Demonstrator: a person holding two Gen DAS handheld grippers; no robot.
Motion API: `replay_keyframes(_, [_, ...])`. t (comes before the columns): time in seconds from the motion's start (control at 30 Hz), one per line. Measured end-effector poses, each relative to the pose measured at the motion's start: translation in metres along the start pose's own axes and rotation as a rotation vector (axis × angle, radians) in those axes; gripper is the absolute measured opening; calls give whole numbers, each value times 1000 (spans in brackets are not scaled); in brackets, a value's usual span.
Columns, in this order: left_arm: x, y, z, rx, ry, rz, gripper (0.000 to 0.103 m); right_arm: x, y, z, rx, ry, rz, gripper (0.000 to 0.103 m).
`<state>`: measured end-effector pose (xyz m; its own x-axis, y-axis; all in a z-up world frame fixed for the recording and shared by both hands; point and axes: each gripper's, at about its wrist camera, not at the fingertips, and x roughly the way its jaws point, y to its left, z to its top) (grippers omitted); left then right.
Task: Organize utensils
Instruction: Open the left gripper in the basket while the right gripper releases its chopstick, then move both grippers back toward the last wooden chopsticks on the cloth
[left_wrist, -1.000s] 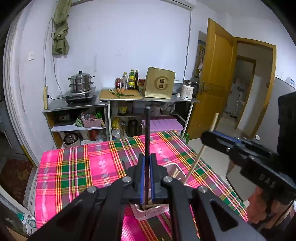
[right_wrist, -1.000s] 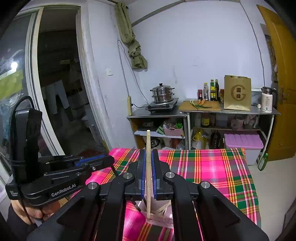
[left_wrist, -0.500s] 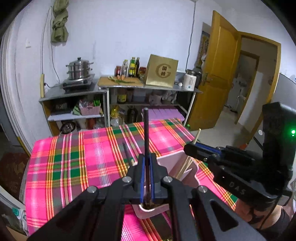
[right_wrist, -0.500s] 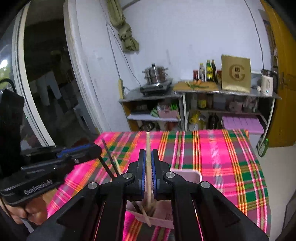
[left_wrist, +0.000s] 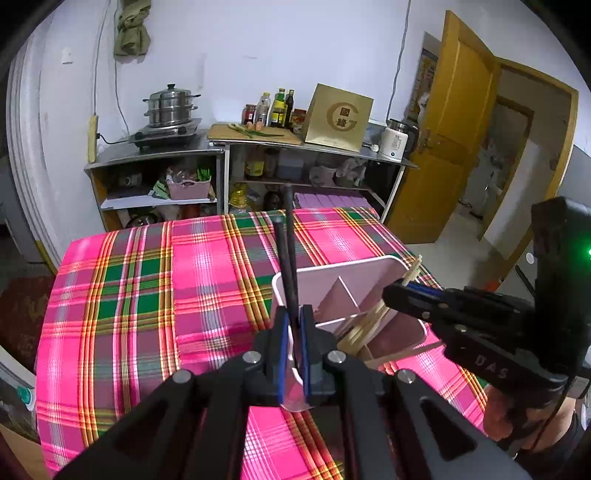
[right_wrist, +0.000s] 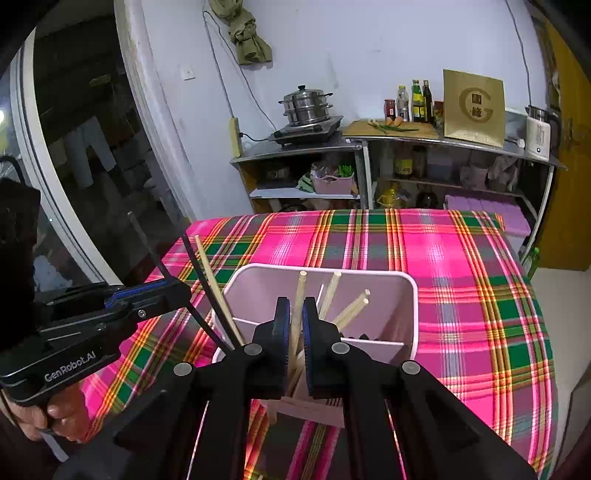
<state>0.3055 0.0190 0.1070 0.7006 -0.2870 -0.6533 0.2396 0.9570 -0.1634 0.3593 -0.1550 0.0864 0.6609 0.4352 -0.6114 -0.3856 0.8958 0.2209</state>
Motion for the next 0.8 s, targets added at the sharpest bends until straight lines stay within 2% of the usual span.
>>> replay_keyframes(0.03, [-3,0,-2,-3,-5,6,9,-4,2,-1,-2,-6,2,14])
replay_keyframes(0.1, [-8,0,-6,-9,-16,8,19,-13,4,-3,-13,-23,-9,19])
replay_keyframes(0.17, [-14,-1,-12,-5,-25,2,23,-26,5,-8,-18,-42,-20,19])
replay_keyframes(0.33, [-36,-7,-37,2,-58,-4,24,-60,3,-29,-12,-78,-28,19])
replay_keyframes(0.47, [-52,-14,-71,-1,-80,-15,29,-93,7,-60,-40,-117,-71,19])
replay_keyframes(0.6, [-61,-22,-110,-10,-68,-41,29,-123,2,-104,-13,-136,-102,19])
replay_keyframes(0.8, [-66,-35,-160,-34,-26,-70,29,-142,-5,-159,31,-66,-127,19])
